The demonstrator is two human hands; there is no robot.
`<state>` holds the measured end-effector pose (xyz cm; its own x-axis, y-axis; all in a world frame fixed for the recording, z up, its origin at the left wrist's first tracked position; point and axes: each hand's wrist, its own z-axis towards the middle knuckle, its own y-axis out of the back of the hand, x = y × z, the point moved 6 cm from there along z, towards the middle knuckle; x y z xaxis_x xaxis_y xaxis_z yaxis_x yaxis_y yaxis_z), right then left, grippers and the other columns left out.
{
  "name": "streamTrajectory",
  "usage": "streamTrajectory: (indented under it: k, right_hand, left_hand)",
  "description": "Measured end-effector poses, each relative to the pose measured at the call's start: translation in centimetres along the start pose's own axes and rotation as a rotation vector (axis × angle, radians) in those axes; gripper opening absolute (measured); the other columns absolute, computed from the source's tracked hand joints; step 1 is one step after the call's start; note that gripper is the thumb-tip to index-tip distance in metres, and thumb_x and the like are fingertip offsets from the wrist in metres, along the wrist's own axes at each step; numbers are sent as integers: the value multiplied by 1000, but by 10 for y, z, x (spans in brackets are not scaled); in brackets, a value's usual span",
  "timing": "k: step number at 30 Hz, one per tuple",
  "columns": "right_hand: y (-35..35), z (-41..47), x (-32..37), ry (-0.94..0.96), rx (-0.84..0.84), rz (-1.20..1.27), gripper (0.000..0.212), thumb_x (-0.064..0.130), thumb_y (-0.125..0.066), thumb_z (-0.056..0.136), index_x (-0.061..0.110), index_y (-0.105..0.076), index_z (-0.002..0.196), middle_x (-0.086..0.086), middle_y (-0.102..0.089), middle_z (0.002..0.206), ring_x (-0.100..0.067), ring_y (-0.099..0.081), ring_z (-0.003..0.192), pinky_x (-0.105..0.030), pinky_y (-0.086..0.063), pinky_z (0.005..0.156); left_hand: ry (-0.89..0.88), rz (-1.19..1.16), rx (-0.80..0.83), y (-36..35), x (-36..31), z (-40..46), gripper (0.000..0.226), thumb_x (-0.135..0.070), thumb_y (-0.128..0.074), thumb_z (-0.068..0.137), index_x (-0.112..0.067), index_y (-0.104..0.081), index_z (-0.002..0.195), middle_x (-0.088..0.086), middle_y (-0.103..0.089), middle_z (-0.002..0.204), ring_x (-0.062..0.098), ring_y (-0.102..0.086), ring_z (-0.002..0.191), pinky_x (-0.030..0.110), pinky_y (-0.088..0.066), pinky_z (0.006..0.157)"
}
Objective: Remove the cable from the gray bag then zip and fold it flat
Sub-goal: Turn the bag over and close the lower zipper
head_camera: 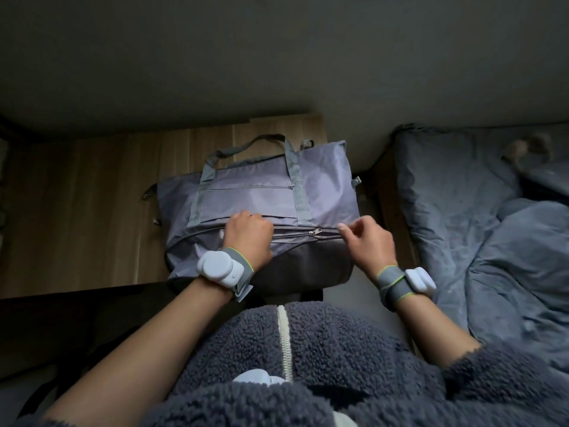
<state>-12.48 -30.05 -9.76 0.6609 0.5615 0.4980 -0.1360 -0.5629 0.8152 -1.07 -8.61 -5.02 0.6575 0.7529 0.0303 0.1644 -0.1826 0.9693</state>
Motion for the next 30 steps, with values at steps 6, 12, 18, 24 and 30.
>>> streamTrajectory:
  k: [6,12,18,24,30]
  right_hand:
    - [-28,-29,-21,70,251,-18,56,56,-66,80,18,-60,121,-9,-68,119,-30,-62,110,-35,-49,90]
    - [-32,-35,-46,13,272,75,61,40,-74,75,23,-52,129,-3,-64,125,-27,-58,115,-32,-47,95]
    - [-49,-34,-47,61,296,48,58,33,-76,73,17,-55,126,-6,-62,124,-27,-56,115,-33,-42,96]
    - [-58,-27,-46,90,317,2,33,25,-70,76,18,-56,106,-10,-69,106,-34,-60,102,-39,-46,83]
    - [-16,-29,-30,239,16,242,19,13,-76,74,17,-69,91,-4,-70,93,-26,-62,92,-26,-43,83]
  left_hand:
    - [-217,-108,52,-31,-70,14,22,-18,-58,80,-12,-54,100,12,-59,105,31,-51,100,38,-38,87]
    - [-72,-99,61,-55,-75,21,36,-32,-69,77,-11,-52,101,13,-56,102,33,-49,99,40,-40,83]
    - [-54,-29,105,-60,-80,28,33,-30,-68,76,-11,-52,97,11,-58,99,31,-51,96,39,-40,82]
    - [-401,73,58,-55,-127,22,26,-23,-64,72,-13,-54,94,10,-57,93,31,-52,87,40,-41,72]
    - [-440,36,21,-30,-133,32,14,-27,-62,68,-16,-65,77,4,-69,79,28,-56,87,36,-38,75]
